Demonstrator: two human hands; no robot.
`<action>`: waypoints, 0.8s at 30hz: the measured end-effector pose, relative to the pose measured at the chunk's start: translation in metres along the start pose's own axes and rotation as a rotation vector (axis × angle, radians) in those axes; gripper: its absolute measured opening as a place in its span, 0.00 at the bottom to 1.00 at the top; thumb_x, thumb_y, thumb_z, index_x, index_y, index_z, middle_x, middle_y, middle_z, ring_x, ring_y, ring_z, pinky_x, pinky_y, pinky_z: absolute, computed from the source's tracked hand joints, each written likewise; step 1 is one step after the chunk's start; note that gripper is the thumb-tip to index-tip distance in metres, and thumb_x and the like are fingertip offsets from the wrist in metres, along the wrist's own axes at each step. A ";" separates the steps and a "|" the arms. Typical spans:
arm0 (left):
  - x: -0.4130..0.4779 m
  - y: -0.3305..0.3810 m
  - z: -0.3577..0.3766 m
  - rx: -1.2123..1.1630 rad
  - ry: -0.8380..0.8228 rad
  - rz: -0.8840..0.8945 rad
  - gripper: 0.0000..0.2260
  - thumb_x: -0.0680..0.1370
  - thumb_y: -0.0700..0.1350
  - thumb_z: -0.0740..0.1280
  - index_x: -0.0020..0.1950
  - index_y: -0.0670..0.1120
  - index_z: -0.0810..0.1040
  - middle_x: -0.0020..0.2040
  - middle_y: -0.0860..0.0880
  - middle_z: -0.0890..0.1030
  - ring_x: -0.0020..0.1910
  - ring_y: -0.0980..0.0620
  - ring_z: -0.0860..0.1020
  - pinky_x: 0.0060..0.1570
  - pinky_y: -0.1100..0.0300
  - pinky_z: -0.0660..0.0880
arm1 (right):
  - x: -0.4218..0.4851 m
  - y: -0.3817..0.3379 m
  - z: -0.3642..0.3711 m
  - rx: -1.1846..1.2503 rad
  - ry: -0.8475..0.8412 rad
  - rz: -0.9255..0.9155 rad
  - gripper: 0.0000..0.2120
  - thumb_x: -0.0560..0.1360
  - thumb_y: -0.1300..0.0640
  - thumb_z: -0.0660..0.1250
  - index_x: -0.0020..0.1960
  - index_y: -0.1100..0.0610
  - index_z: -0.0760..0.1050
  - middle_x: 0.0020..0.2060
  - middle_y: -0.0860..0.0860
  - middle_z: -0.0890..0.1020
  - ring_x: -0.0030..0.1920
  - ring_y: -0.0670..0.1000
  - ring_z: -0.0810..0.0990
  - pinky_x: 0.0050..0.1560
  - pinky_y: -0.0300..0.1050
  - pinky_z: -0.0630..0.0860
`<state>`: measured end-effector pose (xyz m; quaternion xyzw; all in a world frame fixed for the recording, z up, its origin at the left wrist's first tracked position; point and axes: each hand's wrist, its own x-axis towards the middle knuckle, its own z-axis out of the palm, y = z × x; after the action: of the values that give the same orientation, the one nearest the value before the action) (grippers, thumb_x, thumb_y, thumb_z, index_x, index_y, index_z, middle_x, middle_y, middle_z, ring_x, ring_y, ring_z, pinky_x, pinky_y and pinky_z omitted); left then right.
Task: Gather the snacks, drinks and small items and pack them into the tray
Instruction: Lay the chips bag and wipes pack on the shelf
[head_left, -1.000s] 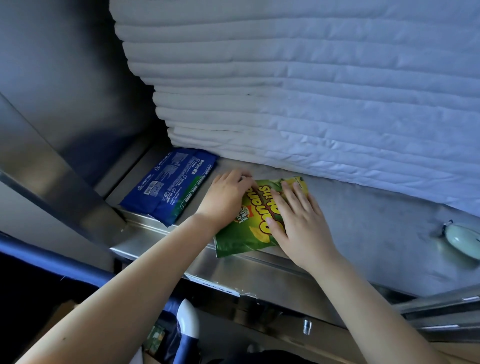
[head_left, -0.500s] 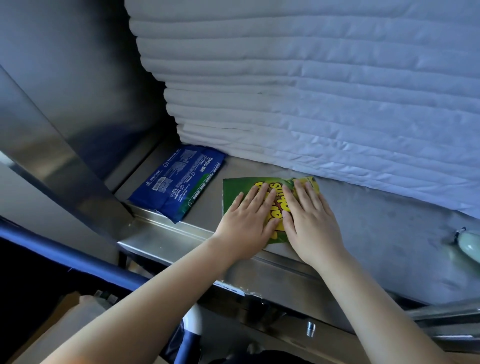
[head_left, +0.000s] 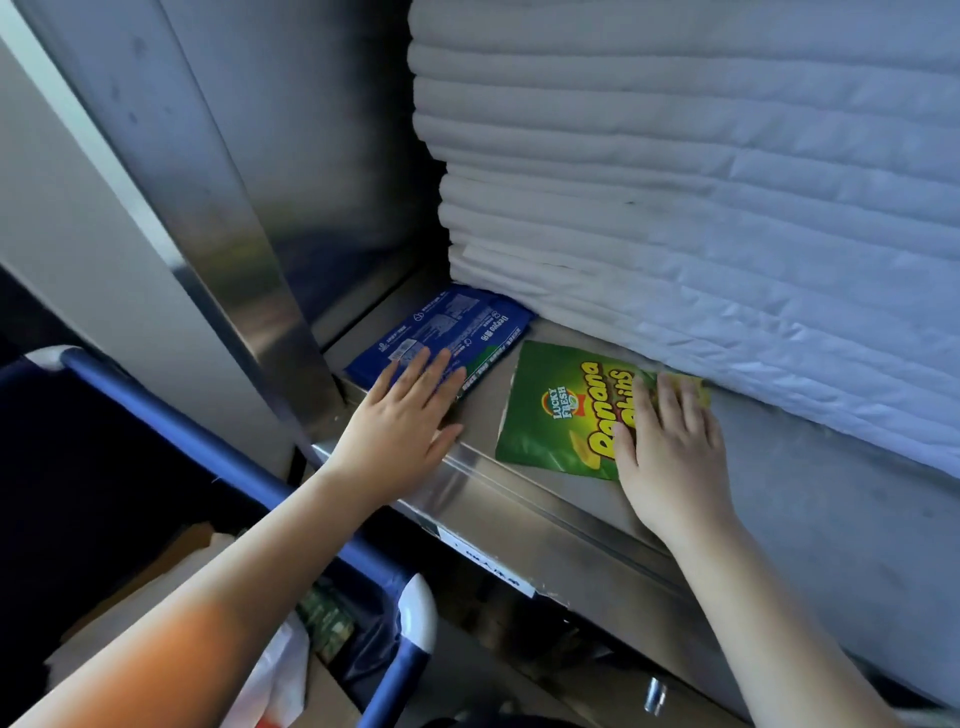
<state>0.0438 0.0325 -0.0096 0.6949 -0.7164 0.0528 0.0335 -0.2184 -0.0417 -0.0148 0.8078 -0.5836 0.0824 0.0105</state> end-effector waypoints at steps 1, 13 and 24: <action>-0.003 -0.004 0.000 -0.019 0.000 0.002 0.27 0.81 0.57 0.50 0.77 0.49 0.50 0.78 0.48 0.49 0.77 0.49 0.46 0.73 0.54 0.42 | 0.002 -0.005 -0.003 0.012 0.019 -0.018 0.29 0.79 0.46 0.55 0.75 0.58 0.57 0.75 0.59 0.59 0.75 0.59 0.54 0.73 0.57 0.52; -0.021 -0.017 -0.009 -0.069 0.391 0.265 0.13 0.66 0.31 0.73 0.48 0.43 0.82 0.45 0.47 0.82 0.41 0.48 0.81 0.41 0.58 0.79 | 0.073 -0.097 -0.015 0.147 0.043 -0.778 0.20 0.74 0.65 0.65 0.66 0.58 0.73 0.61 0.53 0.77 0.59 0.55 0.74 0.56 0.49 0.74; -0.010 -0.004 -0.022 -0.139 0.588 0.234 0.08 0.70 0.34 0.73 0.47 0.42 0.83 0.44 0.47 0.82 0.41 0.49 0.81 0.32 0.56 0.78 | 0.078 -0.082 -0.002 0.258 0.287 -0.739 0.09 0.71 0.60 0.71 0.51 0.56 0.78 0.46 0.50 0.80 0.44 0.53 0.78 0.38 0.48 0.76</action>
<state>0.0478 0.0450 0.0108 0.5587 -0.7531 0.2056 0.2800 -0.1176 -0.0891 0.0049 0.9380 -0.2318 0.2572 0.0191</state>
